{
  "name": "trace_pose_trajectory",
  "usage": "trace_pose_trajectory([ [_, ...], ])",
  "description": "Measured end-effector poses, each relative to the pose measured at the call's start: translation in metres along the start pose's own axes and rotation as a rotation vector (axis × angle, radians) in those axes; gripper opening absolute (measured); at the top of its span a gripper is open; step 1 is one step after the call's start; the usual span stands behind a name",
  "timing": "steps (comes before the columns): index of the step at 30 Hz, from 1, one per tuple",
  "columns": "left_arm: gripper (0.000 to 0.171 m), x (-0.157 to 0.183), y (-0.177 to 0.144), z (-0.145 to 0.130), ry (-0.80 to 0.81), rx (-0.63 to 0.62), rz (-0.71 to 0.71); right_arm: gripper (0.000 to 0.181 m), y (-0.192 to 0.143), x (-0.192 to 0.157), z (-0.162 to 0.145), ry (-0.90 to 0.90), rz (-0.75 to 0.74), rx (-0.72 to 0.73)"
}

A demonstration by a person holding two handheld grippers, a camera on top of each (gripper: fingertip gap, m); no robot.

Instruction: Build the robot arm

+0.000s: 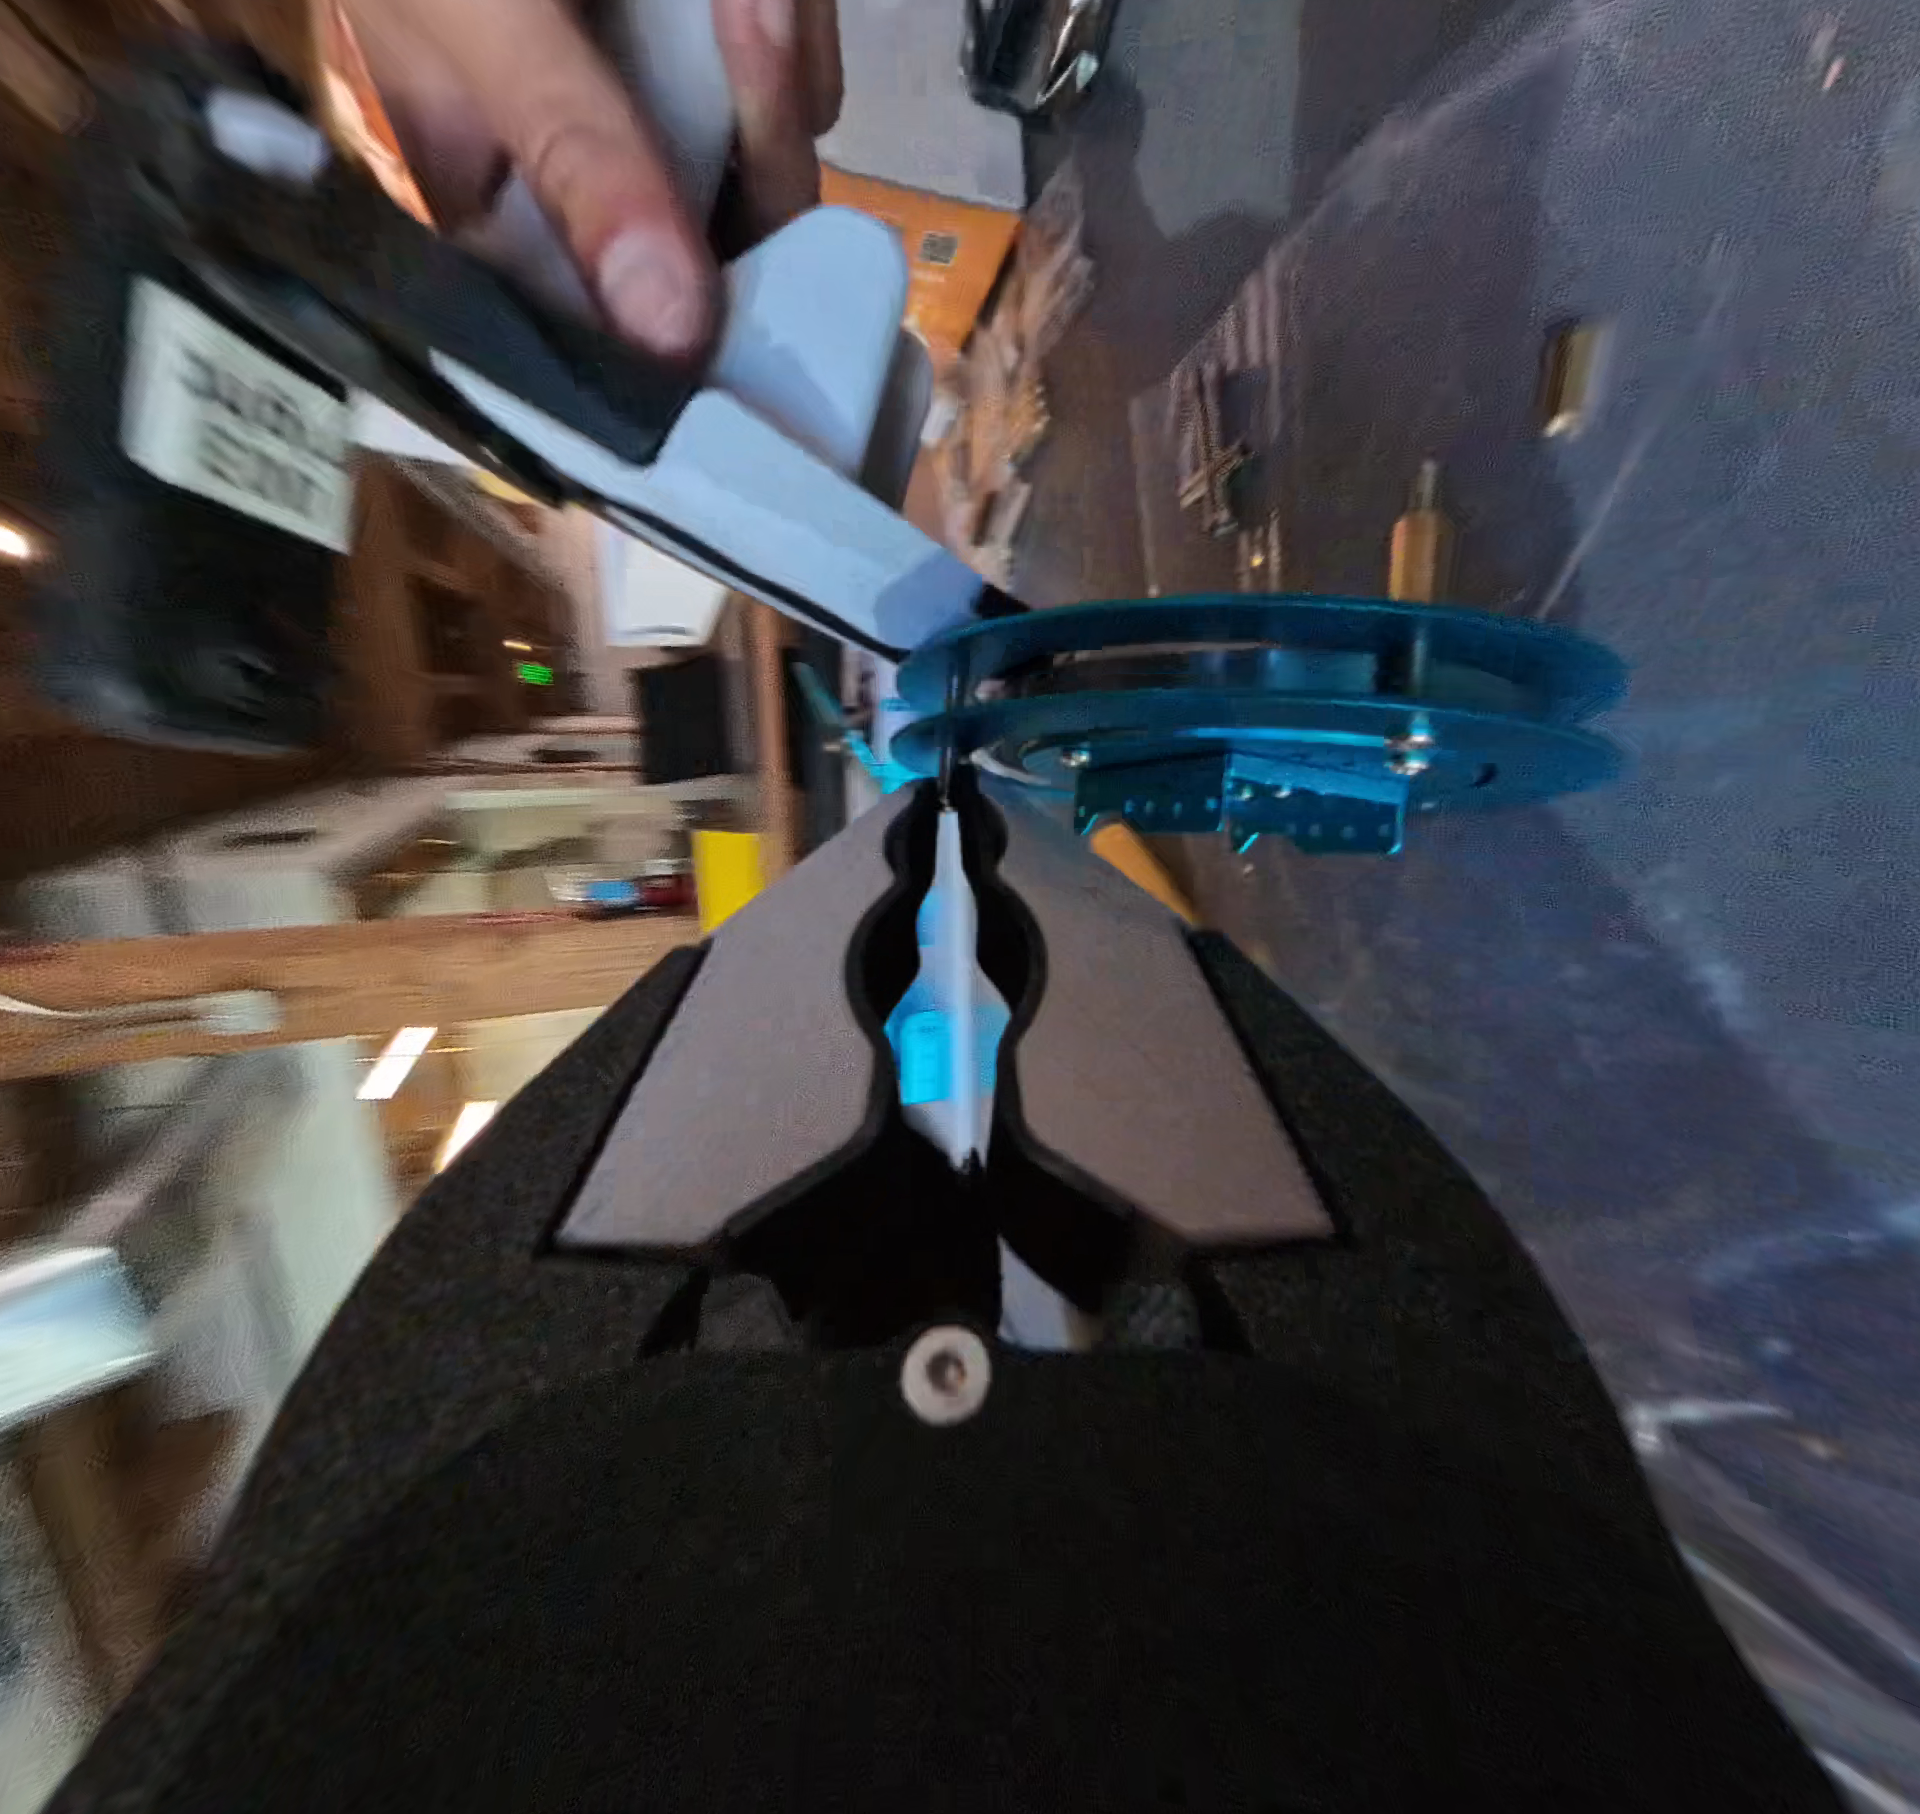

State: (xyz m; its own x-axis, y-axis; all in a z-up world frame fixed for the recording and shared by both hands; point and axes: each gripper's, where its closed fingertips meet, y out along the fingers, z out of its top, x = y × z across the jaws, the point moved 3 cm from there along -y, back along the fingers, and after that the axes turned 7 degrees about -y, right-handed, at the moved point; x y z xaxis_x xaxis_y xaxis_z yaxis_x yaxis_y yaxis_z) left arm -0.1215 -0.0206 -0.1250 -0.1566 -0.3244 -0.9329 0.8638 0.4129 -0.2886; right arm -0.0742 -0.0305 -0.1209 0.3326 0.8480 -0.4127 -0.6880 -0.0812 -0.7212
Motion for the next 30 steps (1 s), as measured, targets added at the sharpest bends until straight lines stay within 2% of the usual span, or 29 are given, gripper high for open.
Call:
trace_pose_trajectory([
  [2,0.002,0.002,0.001,-0.002,0.223,-0.011,0.170,0.003,0.001,-0.001,-0.001,0.271,0.290,0.062],
  [3,0.002,0.002,0.001,-0.004,0.252,-0.019,0.198,0.003,0.002,0.000,-0.001,0.334,0.364,0.093],
  [4,0.001,0.001,0.002,-0.005,0.212,-0.021,0.183,0.005,0.001,0.002,0.000,0.339,0.379,0.110],
  [5,0.002,0.000,0.003,-0.005,0.127,-0.015,0.140,0.003,0.001,0.004,0.000,0.283,0.334,0.114],
  [7,0.003,-0.003,0.003,-0.005,-0.110,-0.002,0.005,0.005,-0.001,0.007,0.001,0.006,0.077,0.090],
  [9,0.003,-0.004,0.004,-0.006,-0.403,-0.002,-0.202,0.008,-0.004,0.005,0.004,-0.294,-0.244,0.048],
  [11,0.003,-0.005,0.001,-0.006,-0.657,0.009,-0.408,0.016,-0.002,-0.002,0.005,-0.531,-0.503,-0.016],
  [13,0.003,-0.006,-0.001,-0.005,-0.854,0.017,-0.588,0.016,0.000,-0.005,0.005,-0.748,-0.745,-0.085],
  [15,0.003,-0.007,-0.002,-0.004,-1.054,0.024,-0.761,0.011,0.005,-0.006,0.002,-0.901,-0.885,-0.160],
  [16,0.003,-0.007,-0.001,-0.004,-1.149,0.020,-0.830,0.015,0.010,-0.003,-0.002,-0.956,-0.933,-0.223],
  [18,0.003,-0.006,0.000,-0.005,-1.244,0.026,-0.928,0.007,0.010,-0.002,0.000,-1.076,-1.045,-0.260],
  [19,0.003,-0.006,-0.001,-0.005,-1.248,0.025,-0.940,0.006,0.010,-0.004,0.001,-1.094,-1.051,-0.271],
  [22,0.003,-0.004,-0.004,-0.003,-1.122,0.025,-0.838,0.005,0.008,-0.005,0.002,-0.946,-0.930,-0.208],
  [24,0.003,-0.003,-0.002,-0.004,-0.830,0.037,-0.601,0.004,0.004,-0.001,0.003,-0.681,-0.726,-0.137],
  [26,0.002,-0.001,-0.002,-0.004,-0.327,0.022,-0.235,0.003,0.002,-0.001,0.002,-0.285,-0.350,-0.030],
  [28,0.001,0.003,-0.005,0.000,0.182,0.001,0.114,0.003,0.003,-0.007,-0.002,0.150,0.122,0.049],
  [29,0.001,0.004,-0.005,0.001,0.312,-0.007,0.222,0.003,0.003,-0.008,-0.004,0.283,0.292,0.080],
  [30,0.002,0.003,-0.004,-0.001,0.316,-0.011,0.249,0.003,0.003,-0.007,-0.004,0.352,0.378,0.108],
])
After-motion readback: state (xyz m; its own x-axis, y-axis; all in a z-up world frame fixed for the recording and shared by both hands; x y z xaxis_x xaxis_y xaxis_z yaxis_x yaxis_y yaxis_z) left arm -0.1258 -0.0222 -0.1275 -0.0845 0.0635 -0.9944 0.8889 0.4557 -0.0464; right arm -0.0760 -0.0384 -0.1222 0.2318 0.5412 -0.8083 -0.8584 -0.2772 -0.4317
